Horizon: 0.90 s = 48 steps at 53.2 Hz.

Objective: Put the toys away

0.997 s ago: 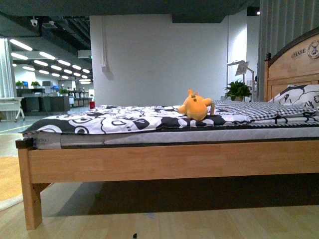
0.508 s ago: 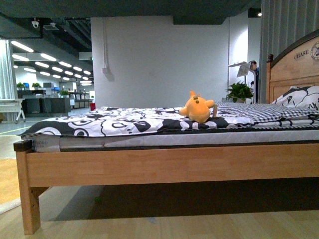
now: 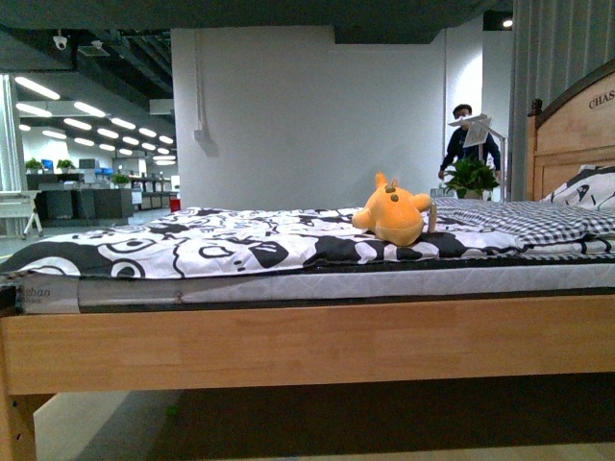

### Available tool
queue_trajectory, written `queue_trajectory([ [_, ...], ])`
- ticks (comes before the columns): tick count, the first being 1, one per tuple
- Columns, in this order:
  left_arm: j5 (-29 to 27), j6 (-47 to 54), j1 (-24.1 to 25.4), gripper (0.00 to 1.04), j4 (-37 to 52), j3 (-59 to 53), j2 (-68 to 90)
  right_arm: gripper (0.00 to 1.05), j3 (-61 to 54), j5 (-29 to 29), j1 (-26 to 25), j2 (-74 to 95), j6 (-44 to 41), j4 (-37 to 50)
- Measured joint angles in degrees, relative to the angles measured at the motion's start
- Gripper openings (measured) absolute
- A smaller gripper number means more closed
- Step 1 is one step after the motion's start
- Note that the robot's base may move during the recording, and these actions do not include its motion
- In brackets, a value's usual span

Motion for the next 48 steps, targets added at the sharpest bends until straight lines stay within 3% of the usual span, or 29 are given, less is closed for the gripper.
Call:
queue_trajectory([
  [48,0.04,0.00,0.00,0.99,-0.02,0.00,-0.04,1.04,0.00,0.00,0.00,0.02,0.00,0.00],
])
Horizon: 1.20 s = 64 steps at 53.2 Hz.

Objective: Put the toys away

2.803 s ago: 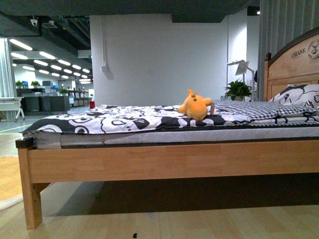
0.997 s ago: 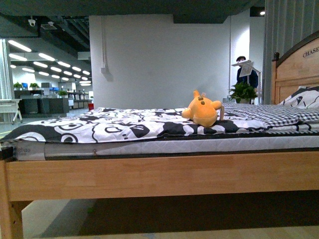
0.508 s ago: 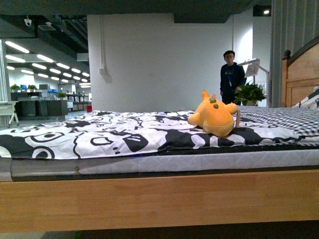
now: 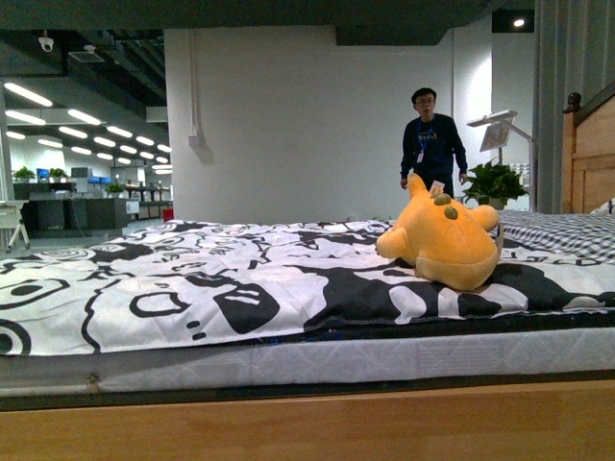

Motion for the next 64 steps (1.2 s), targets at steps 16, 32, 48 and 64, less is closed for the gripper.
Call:
queue_trajectory([
  [16,-0.09,0.00,-0.02,0.99,0.00,0.00,0.00,1.04,0.00,0.00,0.00,-0.02,0.00,0.00],
  [32,-0.09,0.00,0.00,0.99,0.00,0.00,0.00,1.04,0.00,0.00,0.00,-0.02,0.00,0.00],
  [48,0.04,0.00,0.00,0.99,0.00,0.00,0.00,1.04,1.95,-20.83,-8.37,7.80,5.46,1.46],
  [64,-0.07,0.00,0.00,0.99,0.00,0.02,0.00,1.04,20.90,-24.24,-10.58,36.89,11.10,21.70],
])
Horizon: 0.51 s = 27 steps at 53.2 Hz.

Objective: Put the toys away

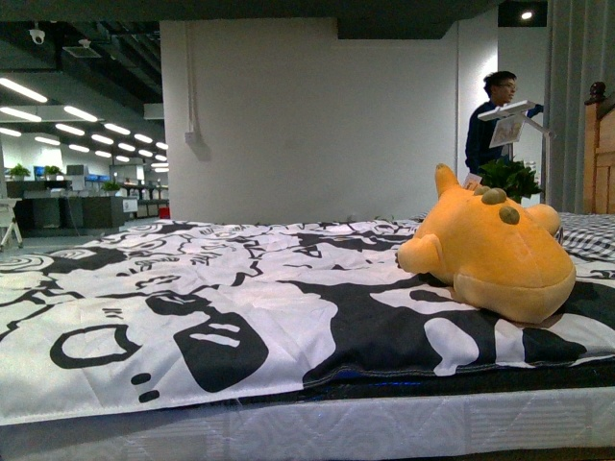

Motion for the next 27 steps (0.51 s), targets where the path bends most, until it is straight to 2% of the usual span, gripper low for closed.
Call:
queue_trajectory([
  [7,0.00,0.00,0.00,0.99,0.00,-0.02,0.00,1.04,11.21,5.62,7.06,11.67,-2.45,1.79],
  [12,0.00,0.00,0.00,0.99,0.00,-0.02,0.00,1.04,15.15,7.72,9.03,16.33,-3.50,1.88],
  [21,0.00,0.00,0.00,0.99,0.00,-0.02,0.00,1.04,28.81,16.31,15.39,31.93,-7.17,0.81],
  [27,0.00,0.00,0.00,0.99,0.00,0.00,0.00,1.04,33.75,19.12,17.20,36.79,-8.72,-0.66],
])
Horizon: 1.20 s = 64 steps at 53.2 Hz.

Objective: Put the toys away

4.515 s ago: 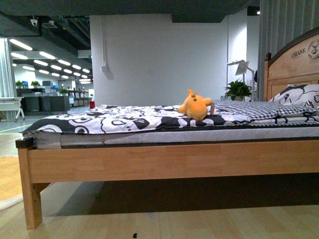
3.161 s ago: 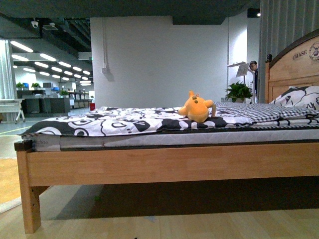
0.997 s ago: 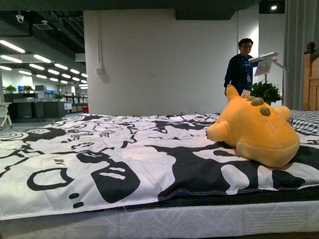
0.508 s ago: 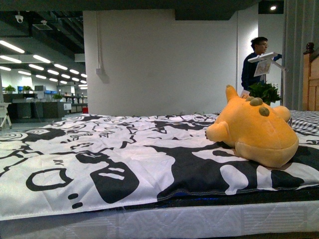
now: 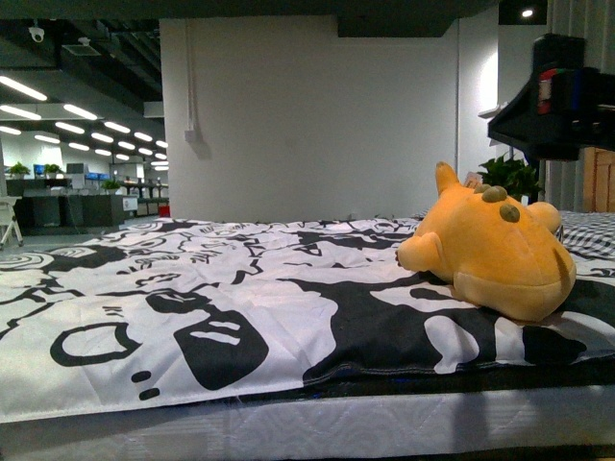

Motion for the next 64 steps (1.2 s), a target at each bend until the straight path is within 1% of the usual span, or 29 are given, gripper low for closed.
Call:
queue_trajectory([
  [10,0.00,0.00,0.00,0.99,0.00,-0.02,0.00,1.04,8.07,4.70,1.81,8.66,-2.89,-2.43],
  [16,0.00,0.00,0.00,0.99,0.00,0.00,0.00,1.04,11.50,7.96,2.40,13.94,-6.99,-2.34],
  [21,0.00,0.00,0.00,0.99,0.00,-0.02,0.00,1.04,13.44,9.29,2.60,17.31,-9.64,-1.60],
  [33,0.00,0.00,0.00,0.99,0.00,0.00,0.00,1.04,17.53,11.39,3.02,23.45,-11.23,-1.03],
  [48,0.00,0.00,0.00,0.99,0.00,-0.02,0.00,1.04,27.67,14.32,3.26,34.73,-14.56,-0.72],
  [54,-0.02,0.00,0.00,0.99,0.00,-0.02,0.00,1.04,30.93,14.99,2.12,37.42,-15.74,-1.68],
  [61,0.00,0.00,0.00,0.99,0.00,-0.02,0.00,1.04,33.00,16.02,-1.70,38.88,-15.17,-4.48],
  [64,0.00,0.00,0.00,0.99,0.00,-0.02,0.00,1.04,32.74,15.80,-3.69,38.88,-13.46,-5.84],
])
